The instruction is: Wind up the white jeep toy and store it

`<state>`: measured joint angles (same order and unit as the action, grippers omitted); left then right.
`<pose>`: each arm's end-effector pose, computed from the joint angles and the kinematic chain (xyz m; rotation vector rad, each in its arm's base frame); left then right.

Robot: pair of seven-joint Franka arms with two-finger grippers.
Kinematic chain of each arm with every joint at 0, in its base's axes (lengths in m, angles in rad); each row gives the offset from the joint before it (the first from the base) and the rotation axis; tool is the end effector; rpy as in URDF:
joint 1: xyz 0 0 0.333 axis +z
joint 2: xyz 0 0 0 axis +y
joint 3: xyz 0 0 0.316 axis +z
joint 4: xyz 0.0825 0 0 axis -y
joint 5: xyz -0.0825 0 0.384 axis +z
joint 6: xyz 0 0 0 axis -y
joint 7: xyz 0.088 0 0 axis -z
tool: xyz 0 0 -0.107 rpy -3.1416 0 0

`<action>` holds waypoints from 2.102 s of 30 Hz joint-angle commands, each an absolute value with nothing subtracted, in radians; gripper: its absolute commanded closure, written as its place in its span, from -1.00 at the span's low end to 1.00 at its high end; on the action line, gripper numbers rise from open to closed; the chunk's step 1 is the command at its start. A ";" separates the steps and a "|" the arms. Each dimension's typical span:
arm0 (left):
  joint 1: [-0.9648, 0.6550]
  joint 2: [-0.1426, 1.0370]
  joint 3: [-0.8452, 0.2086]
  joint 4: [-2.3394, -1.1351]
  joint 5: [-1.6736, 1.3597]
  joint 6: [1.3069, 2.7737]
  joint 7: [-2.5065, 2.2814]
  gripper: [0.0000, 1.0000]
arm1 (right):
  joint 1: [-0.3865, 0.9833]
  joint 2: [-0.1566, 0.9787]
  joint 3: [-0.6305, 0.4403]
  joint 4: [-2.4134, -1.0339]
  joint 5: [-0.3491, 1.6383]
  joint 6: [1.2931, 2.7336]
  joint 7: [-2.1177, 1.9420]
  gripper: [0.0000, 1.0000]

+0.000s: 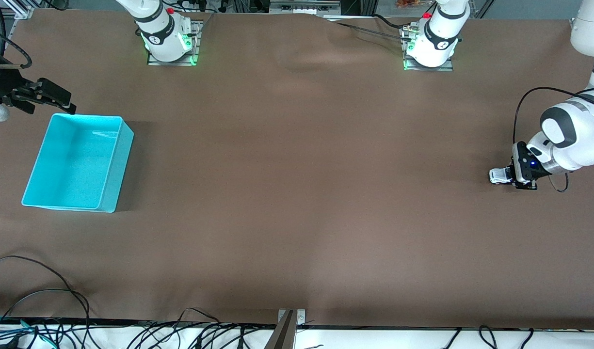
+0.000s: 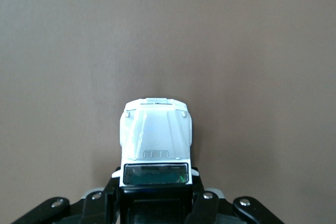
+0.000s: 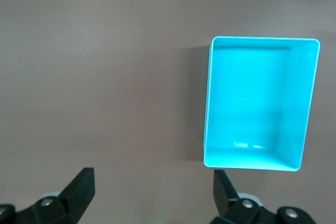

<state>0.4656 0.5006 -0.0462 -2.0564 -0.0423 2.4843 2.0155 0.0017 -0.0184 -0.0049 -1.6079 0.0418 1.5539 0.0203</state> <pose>0.5341 0.2383 0.1831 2.1768 -2.1466 0.0290 0.5463 0.0028 0.6158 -3.0993 0.0365 0.0557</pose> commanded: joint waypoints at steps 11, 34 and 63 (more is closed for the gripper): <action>0.505 0.566 -0.026 -2.010 -0.066 2.474 2.128 0.87 | -0.002 -0.009 -0.008 -1.583 0.060 1.545 0.002 -1.00; 0.518 0.569 -0.005 -1.997 -0.066 2.473 2.158 0.87 | -0.003 -0.009 -0.008 -1.585 0.060 1.545 0.002 -1.00; 0.518 0.572 0.017 -1.982 -0.066 2.473 2.186 0.51 | -0.002 -0.009 -0.008 -1.585 0.060 1.545 0.002 -1.00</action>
